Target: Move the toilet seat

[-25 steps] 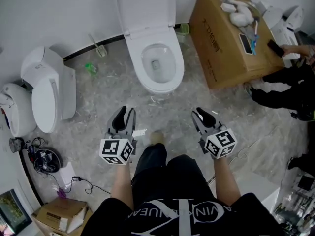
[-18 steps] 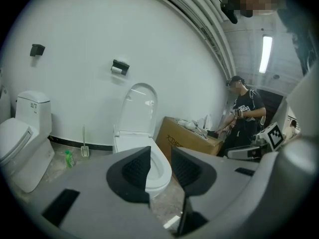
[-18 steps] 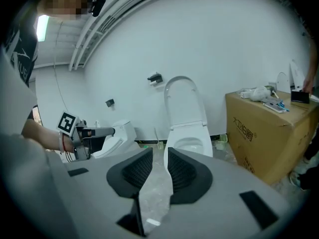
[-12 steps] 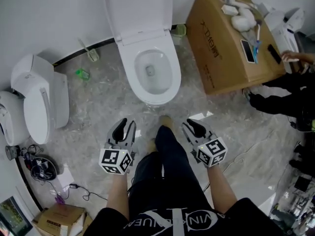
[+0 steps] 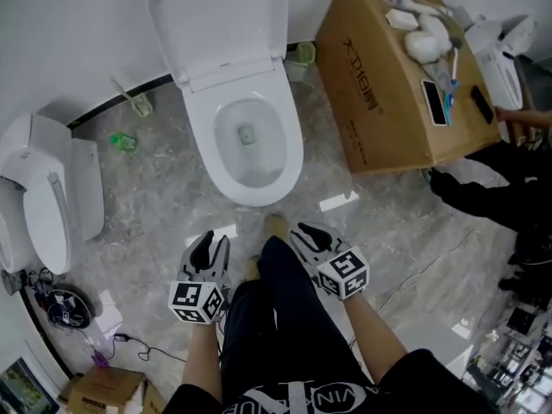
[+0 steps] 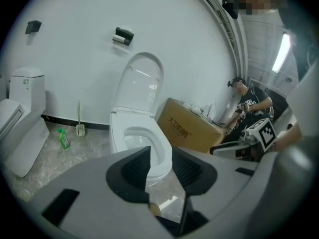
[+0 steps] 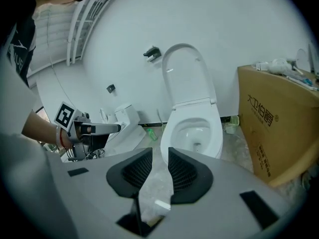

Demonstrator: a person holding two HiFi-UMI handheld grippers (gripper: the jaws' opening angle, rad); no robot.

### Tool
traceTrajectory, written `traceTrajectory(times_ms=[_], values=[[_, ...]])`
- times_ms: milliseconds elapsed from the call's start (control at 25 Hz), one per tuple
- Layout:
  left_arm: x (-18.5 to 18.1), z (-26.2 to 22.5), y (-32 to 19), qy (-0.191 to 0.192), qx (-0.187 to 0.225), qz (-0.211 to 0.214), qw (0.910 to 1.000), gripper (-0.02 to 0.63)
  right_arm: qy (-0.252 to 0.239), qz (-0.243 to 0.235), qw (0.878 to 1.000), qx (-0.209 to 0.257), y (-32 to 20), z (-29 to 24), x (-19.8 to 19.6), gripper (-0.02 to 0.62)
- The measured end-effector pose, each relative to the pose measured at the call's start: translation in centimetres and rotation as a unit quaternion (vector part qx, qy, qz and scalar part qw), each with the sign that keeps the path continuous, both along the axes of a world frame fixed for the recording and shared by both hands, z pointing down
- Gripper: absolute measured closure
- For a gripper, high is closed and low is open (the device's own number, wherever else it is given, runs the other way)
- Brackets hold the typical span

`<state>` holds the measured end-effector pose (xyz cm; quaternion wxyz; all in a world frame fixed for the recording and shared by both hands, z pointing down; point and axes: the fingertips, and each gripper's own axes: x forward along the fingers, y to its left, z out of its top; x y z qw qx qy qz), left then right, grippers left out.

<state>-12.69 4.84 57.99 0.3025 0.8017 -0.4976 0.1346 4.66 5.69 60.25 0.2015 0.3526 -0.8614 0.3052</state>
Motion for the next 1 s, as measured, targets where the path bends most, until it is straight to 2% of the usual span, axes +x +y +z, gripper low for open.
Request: traceTrajectory(times_ms=[240, 600, 1000], values=[[2.0, 3.6, -1.8, 0.002, -0.033, 0.007, 0.9994, 0.477, 0.004, -0.014, 1.0, -0.024, -2.0, 2.6, 0.4, 0.486], [2.4, 11.0, -2.2, -0.013, -0.093, 0.011, 0.9955, 0.466, 0.031, -0.023, 0.997, -0.063, -4.1, 9.3, 1.0, 0.486], [3.3, 17.4, -4.0, -0.038, -0.117, 0.024, 0.9921, 0.466, 0.071, -0.037, 0.992, -0.095, -5.7, 15.9, 1.8, 0.482]])
